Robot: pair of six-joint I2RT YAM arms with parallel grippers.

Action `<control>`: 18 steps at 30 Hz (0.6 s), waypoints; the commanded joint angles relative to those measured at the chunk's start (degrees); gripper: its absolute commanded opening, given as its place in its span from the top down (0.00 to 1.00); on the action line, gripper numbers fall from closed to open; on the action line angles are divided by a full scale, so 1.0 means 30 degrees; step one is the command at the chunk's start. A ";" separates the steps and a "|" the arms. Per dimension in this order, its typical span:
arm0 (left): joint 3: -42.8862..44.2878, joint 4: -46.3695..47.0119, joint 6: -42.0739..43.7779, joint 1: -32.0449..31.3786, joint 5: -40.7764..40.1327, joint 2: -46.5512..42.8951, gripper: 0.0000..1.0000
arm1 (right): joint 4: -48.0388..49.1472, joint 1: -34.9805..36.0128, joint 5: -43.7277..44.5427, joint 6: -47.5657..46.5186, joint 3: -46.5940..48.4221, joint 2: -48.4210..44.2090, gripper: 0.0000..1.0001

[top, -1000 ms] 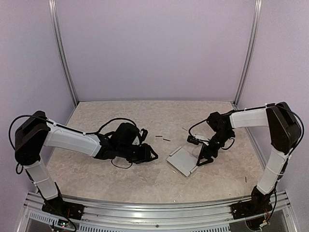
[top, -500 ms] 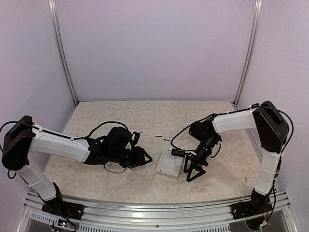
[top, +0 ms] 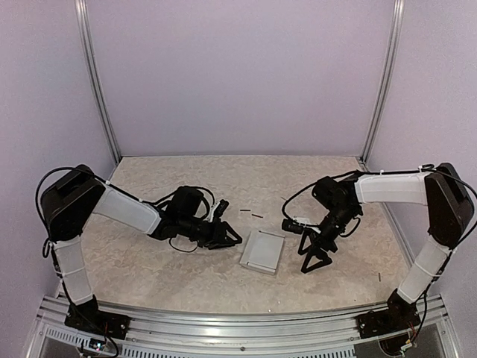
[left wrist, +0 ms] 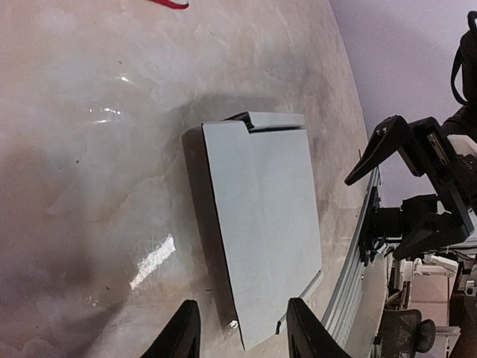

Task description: Fold the paper box

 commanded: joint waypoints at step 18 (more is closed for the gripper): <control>0.2771 0.1087 0.0987 0.0463 0.5689 0.4408 0.62 | 0.0856 0.0051 0.1061 0.0885 -0.0224 -0.0552 0.00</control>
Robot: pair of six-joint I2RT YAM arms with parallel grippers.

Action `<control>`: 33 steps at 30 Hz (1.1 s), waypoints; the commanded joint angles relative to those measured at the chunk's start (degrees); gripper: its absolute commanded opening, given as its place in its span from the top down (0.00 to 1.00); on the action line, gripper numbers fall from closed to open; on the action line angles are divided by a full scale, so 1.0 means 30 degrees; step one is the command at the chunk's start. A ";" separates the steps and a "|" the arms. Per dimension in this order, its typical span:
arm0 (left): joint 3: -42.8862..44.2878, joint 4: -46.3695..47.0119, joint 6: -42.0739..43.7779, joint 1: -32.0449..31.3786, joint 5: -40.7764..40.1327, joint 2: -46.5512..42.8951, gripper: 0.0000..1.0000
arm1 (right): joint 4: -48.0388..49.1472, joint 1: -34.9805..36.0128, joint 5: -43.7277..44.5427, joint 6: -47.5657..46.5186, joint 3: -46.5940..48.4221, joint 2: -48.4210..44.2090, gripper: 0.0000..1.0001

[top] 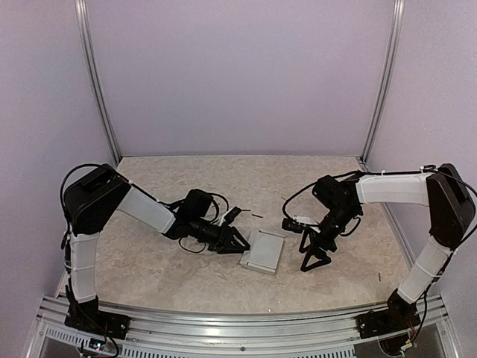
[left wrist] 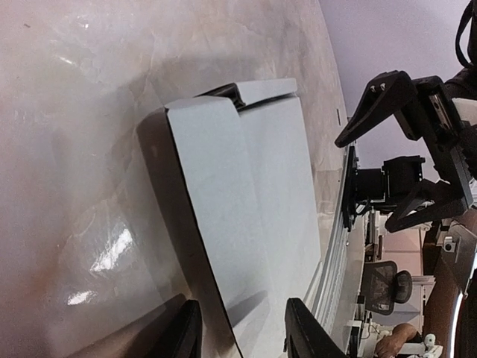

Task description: Fold the paper box

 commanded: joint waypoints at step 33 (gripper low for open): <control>0.1008 0.4893 -0.3686 0.0458 0.4272 0.0915 1.00 | 0.0072 -0.0526 0.0484 0.0022 -0.0360 -0.1641 0.00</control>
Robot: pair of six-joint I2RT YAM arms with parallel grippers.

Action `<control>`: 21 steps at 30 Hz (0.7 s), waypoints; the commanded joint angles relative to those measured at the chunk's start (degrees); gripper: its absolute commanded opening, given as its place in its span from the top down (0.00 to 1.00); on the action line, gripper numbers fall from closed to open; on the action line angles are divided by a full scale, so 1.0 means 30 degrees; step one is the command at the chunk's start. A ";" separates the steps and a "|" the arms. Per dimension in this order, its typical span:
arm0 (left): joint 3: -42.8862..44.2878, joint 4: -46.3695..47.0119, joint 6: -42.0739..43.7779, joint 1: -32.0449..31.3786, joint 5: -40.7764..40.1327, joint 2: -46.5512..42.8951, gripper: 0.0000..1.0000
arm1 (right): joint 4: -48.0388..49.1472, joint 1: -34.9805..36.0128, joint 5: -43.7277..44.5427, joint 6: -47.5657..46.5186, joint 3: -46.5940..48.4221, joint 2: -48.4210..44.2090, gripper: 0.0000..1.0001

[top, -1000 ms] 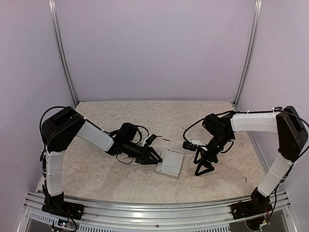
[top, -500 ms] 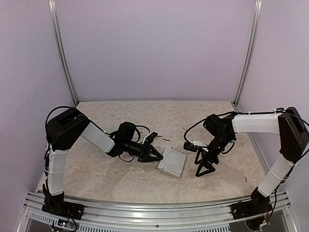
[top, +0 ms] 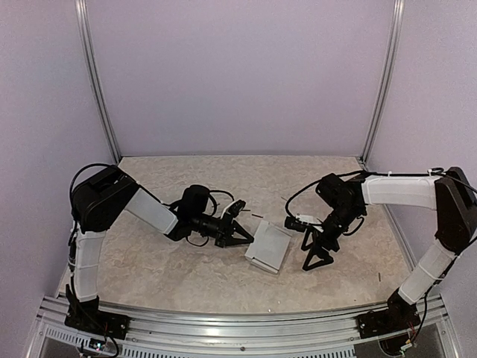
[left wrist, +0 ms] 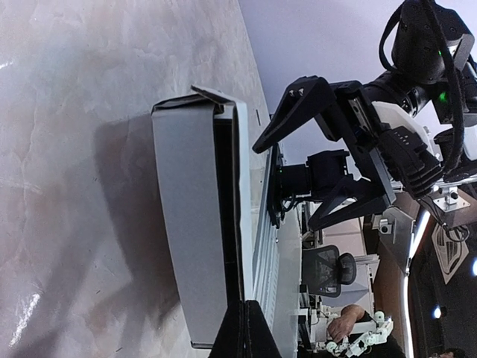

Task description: Fold the paper box

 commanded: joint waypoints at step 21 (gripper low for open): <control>0.3043 -1.0131 0.5688 0.0641 -0.1874 0.0103 1.00 | 0.1660 -0.1007 0.1533 0.1505 0.0206 -0.0741 0.00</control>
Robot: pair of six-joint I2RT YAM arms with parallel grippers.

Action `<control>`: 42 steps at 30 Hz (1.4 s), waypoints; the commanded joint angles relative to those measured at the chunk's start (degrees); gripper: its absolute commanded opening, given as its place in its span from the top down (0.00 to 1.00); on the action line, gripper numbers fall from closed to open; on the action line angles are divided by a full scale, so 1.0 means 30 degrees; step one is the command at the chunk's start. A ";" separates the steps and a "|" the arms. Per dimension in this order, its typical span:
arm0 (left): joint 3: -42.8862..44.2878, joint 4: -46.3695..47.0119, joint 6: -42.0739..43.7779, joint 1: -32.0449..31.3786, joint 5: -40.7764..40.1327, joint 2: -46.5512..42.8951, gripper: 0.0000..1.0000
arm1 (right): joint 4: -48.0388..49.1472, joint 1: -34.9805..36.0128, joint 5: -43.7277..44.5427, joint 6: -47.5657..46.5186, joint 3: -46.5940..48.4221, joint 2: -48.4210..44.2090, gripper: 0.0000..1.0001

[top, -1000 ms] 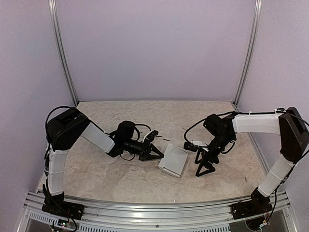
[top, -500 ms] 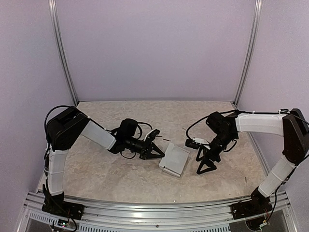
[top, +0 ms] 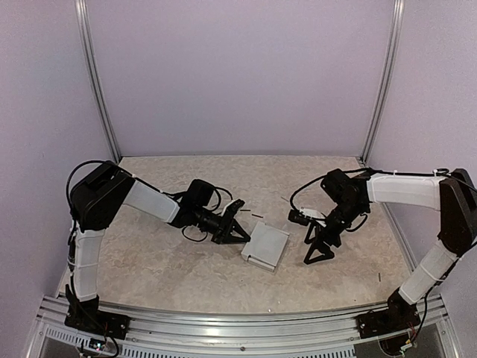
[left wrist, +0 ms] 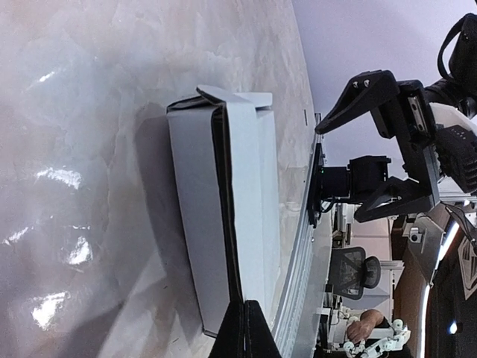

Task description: Fold the paper box

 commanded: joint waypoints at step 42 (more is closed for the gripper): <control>0.5232 -0.8374 0.4934 0.0565 -0.3593 0.1767 1.00 | 0.4363 -0.0272 0.1866 0.5832 0.5822 0.7934 0.30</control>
